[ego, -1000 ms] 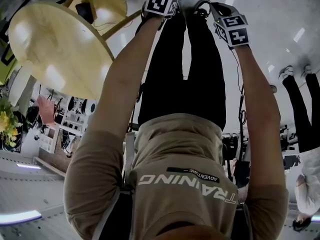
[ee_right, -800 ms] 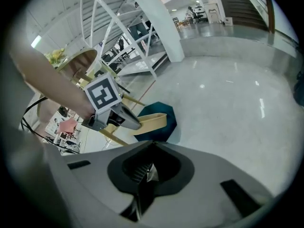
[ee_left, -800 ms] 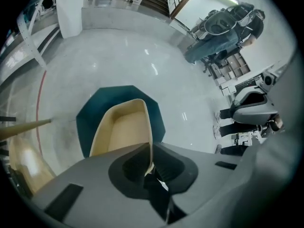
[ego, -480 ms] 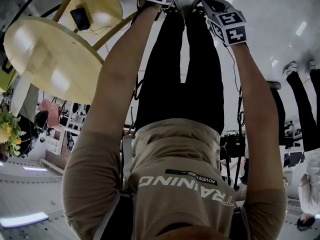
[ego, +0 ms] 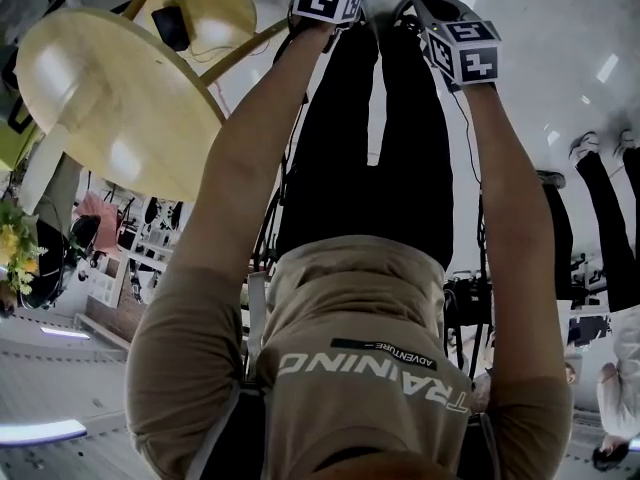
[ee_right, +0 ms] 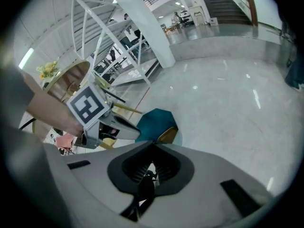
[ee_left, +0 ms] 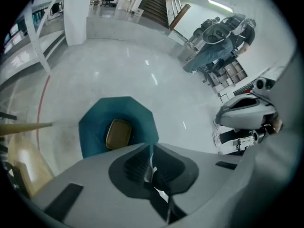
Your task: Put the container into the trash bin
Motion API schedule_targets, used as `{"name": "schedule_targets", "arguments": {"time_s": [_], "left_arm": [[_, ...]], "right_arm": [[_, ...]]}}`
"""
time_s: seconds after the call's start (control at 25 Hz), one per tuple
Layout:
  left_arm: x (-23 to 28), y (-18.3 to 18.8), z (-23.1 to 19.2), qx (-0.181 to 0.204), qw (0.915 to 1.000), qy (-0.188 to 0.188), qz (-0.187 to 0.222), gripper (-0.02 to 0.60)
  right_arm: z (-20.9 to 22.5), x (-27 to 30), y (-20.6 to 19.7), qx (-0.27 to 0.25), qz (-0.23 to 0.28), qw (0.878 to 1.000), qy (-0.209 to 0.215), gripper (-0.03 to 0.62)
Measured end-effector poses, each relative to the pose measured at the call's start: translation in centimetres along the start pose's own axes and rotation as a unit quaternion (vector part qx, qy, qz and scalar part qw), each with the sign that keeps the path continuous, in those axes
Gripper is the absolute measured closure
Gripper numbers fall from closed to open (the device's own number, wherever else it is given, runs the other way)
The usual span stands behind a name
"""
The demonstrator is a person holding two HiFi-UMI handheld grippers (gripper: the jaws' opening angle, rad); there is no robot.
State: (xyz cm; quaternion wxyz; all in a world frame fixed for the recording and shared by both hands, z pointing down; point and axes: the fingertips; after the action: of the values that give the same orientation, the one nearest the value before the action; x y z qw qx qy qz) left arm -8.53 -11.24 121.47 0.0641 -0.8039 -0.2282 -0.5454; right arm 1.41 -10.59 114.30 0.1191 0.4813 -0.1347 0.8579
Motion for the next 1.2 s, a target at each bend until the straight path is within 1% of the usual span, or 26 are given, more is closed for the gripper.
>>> {"name": "schedule_targets", "arguments": {"time_s": [0.08, 0.16, 0.28, 0.36, 0.52, 0.64, 0.76, 0.88, 1.0, 1.08, 1.2], "left_arm": [[-1.7, 0.4, 1.7, 0.023, 0.9989, 0.020, 0.035, 0.571], [-3.8, 1.0, 2.8, 0.036, 0.9959, 0.035, 0.074, 0.571], [-7.3, 1.6, 5.2, 0.045, 0.9914, 0.029, 0.119, 0.571], [-9.7, 1.4, 7.0, 0.057, 0.9886, 0.025, 0.137, 0.571], [-14.9, -1.1, 10.6, 0.065, 0.9847, 0.018, 0.161, 0.571], [-20.0, -1.8, 12.1, 0.076, 0.9790, 0.023, 0.188, 0.571], [-25.2, -2.1, 13.8, 0.086, 0.9725, 0.027, 0.215, 0.571], [-31.2, -1.2, 16.5, 0.102, 0.9611, 0.026, 0.255, 0.571], [-36.8, -1.5, 18.7, 0.119, 0.9484, 0.029, 0.292, 0.571], [-40.3, -1.6, 19.9, 0.133, 0.9370, 0.036, 0.321, 0.571], [-45.7, -1.6, 21.8, 0.156, 0.9173, 0.045, 0.363, 0.571]], "right_arm": [[-0.1, -1.1, -0.3, 0.007, 0.007, 1.000, -0.004, 0.592], [-0.8, -1.9, -0.5, 0.001, 0.008, 1.000, -0.010, 0.592], [-2.1, -4.0, -0.4, 0.000, 0.020, 1.000, -0.020, 0.592], [-3.0, -5.9, -0.1, 0.000, 0.036, 0.999, -0.025, 0.592], [-5.8, -10.6, -0.3, 0.001, 0.067, 0.997, -0.027, 0.592], [-8.5, -14.6, 1.1, 0.005, 0.105, 0.994, -0.024, 0.592], [-11.5, -19.2, 2.6, -0.007, 0.145, 0.989, -0.023, 0.592], [-14.3, -24.6, 4.7, -0.032, 0.187, 0.982, -0.022, 0.592], [-17.8, -29.8, 6.0, -0.049, 0.225, 0.973, -0.010, 0.592], [-19.9, -33.3, 7.0, -0.064, 0.256, 0.965, -0.004, 0.592], [-22.9, -38.8, 8.7, -0.092, 0.304, 0.948, -0.001, 0.592]]}}
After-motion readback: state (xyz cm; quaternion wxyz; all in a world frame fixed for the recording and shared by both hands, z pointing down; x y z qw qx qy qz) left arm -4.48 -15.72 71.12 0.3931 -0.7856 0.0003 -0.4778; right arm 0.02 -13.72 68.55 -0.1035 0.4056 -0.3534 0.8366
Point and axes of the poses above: the fingertips, and each gripper's own axes: x forward along the fingers, z to its right, y out of its top, and after that the axes turned 13 degrees about -z, right-handed
